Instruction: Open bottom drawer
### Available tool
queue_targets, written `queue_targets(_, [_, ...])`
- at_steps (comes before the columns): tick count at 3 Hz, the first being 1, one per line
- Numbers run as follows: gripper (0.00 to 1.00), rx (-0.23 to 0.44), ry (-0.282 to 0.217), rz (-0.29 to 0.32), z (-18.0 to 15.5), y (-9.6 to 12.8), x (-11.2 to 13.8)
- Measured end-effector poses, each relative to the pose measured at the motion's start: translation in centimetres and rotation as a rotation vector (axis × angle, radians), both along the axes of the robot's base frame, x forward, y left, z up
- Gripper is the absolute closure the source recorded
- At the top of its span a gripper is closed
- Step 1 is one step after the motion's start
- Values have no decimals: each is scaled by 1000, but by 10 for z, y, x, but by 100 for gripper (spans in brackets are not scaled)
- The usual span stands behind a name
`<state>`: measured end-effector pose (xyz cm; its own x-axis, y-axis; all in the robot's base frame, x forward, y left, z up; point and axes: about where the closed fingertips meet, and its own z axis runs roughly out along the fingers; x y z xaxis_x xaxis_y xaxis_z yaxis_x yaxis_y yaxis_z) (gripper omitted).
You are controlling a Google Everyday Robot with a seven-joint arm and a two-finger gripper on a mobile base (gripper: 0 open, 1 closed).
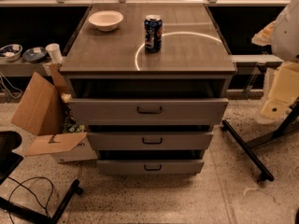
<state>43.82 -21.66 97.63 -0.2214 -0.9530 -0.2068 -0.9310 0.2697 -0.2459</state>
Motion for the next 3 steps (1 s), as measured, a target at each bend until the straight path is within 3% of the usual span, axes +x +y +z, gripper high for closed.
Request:
queue_targets(2, [0,-17,-20,28,-8,10,2])
queue_targets(3, [0,-4,-53,-6,-31,23,-11])
